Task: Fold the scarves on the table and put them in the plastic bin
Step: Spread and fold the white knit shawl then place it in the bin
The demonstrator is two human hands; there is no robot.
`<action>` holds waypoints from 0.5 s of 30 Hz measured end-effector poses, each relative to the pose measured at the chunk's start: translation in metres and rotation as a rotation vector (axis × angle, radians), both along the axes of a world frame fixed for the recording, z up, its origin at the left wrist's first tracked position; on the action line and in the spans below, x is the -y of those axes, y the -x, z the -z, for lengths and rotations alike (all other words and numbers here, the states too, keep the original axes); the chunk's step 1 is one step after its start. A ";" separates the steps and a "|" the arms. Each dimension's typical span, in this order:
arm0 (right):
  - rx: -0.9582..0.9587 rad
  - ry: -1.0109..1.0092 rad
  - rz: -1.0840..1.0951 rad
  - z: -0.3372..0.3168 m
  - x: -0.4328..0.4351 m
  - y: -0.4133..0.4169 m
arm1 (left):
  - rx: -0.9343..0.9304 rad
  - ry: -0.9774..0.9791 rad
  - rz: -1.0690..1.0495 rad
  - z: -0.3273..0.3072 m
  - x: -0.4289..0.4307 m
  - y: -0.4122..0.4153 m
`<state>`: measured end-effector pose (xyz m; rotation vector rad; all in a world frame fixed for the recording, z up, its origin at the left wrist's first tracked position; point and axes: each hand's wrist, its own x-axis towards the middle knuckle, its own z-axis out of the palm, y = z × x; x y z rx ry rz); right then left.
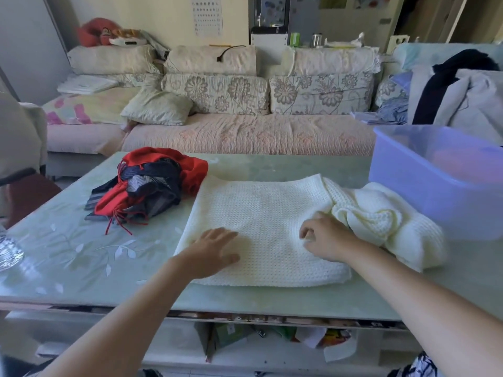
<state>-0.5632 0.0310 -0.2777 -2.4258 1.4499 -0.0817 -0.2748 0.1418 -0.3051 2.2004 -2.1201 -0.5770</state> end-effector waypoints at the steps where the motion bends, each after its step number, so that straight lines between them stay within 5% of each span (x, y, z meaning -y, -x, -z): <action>1: -0.132 0.114 0.040 0.008 0.003 0.003 | 0.095 -0.051 -0.003 0.006 0.003 0.003; 5: -0.237 -0.134 0.097 0.014 -0.002 -0.001 | 0.234 -0.083 -0.124 0.014 0.019 -0.001; 8: -0.313 -0.031 -0.003 0.015 -0.010 -0.020 | 0.229 -0.149 -0.238 0.010 0.027 -0.012; 15: -0.098 -0.081 -0.158 0.016 -0.009 -0.062 | 0.248 -0.250 -0.499 0.008 0.035 -0.069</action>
